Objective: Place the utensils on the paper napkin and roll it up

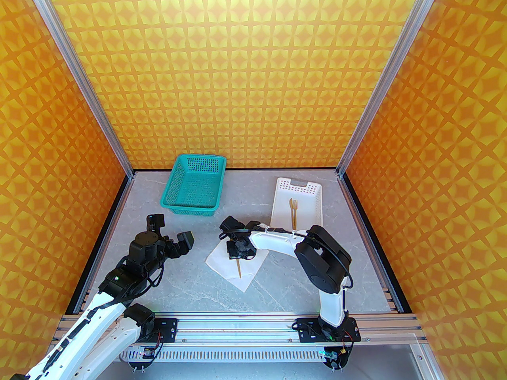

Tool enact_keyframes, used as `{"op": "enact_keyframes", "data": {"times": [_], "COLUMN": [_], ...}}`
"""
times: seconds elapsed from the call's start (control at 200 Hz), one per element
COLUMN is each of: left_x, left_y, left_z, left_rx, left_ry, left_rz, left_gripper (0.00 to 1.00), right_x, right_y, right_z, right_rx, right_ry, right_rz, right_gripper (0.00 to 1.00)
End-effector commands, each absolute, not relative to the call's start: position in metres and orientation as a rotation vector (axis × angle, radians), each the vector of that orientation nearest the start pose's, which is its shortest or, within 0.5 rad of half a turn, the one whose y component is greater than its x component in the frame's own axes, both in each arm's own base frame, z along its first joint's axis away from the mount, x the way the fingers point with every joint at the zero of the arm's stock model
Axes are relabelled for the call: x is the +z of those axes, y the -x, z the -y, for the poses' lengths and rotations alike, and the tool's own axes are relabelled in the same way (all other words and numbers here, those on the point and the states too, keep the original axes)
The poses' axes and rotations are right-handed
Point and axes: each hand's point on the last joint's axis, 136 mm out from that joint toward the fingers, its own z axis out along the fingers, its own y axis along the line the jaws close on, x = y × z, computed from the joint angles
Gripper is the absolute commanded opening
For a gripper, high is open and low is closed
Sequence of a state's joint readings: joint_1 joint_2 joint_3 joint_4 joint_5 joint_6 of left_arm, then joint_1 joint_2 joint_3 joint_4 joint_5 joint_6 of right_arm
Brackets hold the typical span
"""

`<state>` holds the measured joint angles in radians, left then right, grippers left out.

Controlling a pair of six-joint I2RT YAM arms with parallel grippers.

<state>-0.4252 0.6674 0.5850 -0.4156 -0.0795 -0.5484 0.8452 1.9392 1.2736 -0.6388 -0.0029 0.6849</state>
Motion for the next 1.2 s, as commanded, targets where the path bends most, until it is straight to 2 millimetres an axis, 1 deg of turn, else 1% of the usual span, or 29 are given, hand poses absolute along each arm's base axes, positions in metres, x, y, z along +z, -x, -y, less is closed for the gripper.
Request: {"op": "enact_keyframes", "data": {"times": [0.0,0.265,0.33,0.44,0.64,0.755,0.945,1.06,1.12,1.195], "left_x": [0.195,0.199,0.201,0.203,0.204,0.204,0.206,0.208,0.211,0.217], "left_y": [-0.257,-0.257,-0.257,-0.257,-0.256,-0.256,-0.255,-0.255,-0.254,-0.254], "left_z": [0.101,0.101,0.101,0.101,0.1,0.101,0.1,0.1,0.1,0.1], "left_rx": [-0.515,-0.516,-0.516,-0.514,-0.512,-0.512,-0.513,-0.517,-0.519,-0.524], "left_ry": [0.185,0.181,0.177,0.174,0.171,0.17,0.169,0.169,0.168,0.167], "left_rz": [-2.116,-2.108,-2.106,-2.104,-2.104,-2.105,-2.1,-2.092,-2.084,-2.07], "left_gripper": [0.99,0.98,0.99,0.99,0.99,0.99,0.99,0.99,1.0,0.99], "right_x": [0.019,0.023,0.023,0.023,0.022,0.026,0.047,0.064,0.075,0.088], "right_y": [-0.272,-0.273,-0.273,-0.274,-0.272,-0.273,-0.276,-0.278,-0.28,-0.282], "right_z": [-0.315,-0.315,-0.314,-0.313,-0.312,-0.311,-0.31,-0.308,-0.305,-0.301], "right_rx": [0.292,0.288,0.282,0.273,0.264,0.265,0.275,0.278,0.276,0.281], "right_ry": [0.227,0.228,0.229,0.229,0.229,0.229,0.235,0.246,0.251,0.254], "right_rz": [-2.931,-2.927,-2.928,-2.928,-2.935,-2.926,-2.888,-2.851,-2.828,-2.803], "right_gripper": [0.14,0.15,0.17,0.18,0.19,0.2,0.25,0.28,0.31,0.34]}}
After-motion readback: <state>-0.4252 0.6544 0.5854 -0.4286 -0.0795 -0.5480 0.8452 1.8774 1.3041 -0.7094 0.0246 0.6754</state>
